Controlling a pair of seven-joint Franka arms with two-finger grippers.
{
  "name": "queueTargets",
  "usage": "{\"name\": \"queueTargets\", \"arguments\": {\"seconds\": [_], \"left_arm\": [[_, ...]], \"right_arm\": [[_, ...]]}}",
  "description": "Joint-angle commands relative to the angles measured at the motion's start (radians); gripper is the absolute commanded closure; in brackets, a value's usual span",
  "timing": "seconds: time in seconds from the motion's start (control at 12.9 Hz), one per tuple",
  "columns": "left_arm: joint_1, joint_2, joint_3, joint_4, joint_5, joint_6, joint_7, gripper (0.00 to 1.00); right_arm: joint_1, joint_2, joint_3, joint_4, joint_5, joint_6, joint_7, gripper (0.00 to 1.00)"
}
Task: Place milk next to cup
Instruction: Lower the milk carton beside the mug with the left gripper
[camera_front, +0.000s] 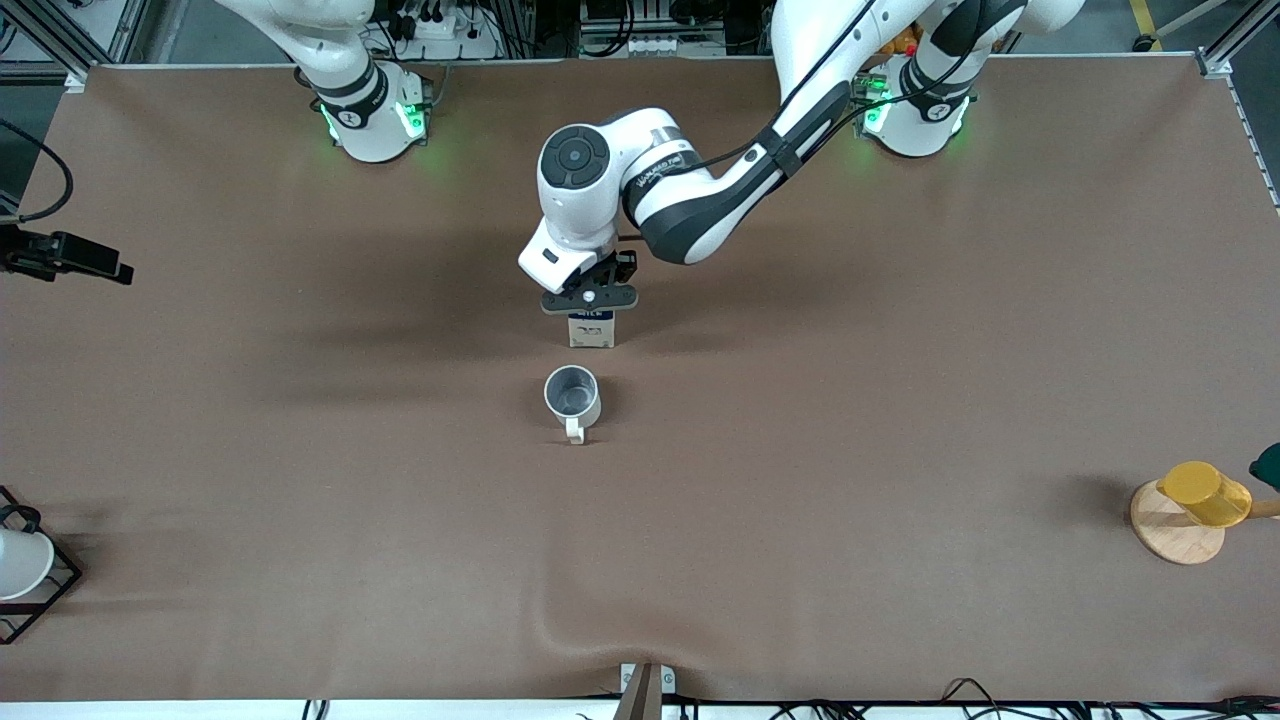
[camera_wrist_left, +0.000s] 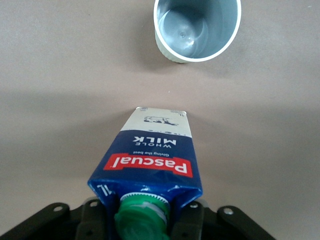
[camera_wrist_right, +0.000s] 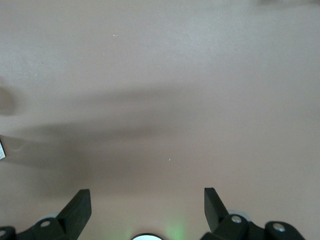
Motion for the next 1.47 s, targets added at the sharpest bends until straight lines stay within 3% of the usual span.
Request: {"name": "queueTargets", "arguments": {"seconds": [0.0,0.23,0.39,0.62,1.16,1.39], "left_arm": [[-0.017,0.027,0.02,0.026,-0.017,0.005,0.021,0.19],[-0.021,0.027,0.026,0.026,-0.015,0.016,0.021,0.01],[-0.021,0.025,0.026,0.027,-0.015,0.018,0.016,0.0],[-0.015,0.011,0.023,0.027,-0.017,0.019,-0.025,0.0],[0.015,-0.113,0.026,0.026,-0.053,-0.008,-0.044,0.0],[0.058,-0.232,0.036,0.008,-0.046,-0.192,-0.045,0.0]], "right_arm": [[0.019,-0.024,0.007,-0.014,-0.007,0.003,0.004,0.0],[0.055,-0.024,0.006,-0.014,-0.009,0.007,-0.01,0.0],[0.086,-0.024,-0.006,-0.012,-0.007,0.007,-0.012,0.0],[0.198,-0.022,-0.101,-0.001,-0.009,0.009,-0.012,0.0],[0.214,-0.022,-0.102,0.0,-0.009,0.036,-0.012,0.0],[0.215,-0.025,-0.095,0.003,-0.007,0.03,0.002,0.0]]}}
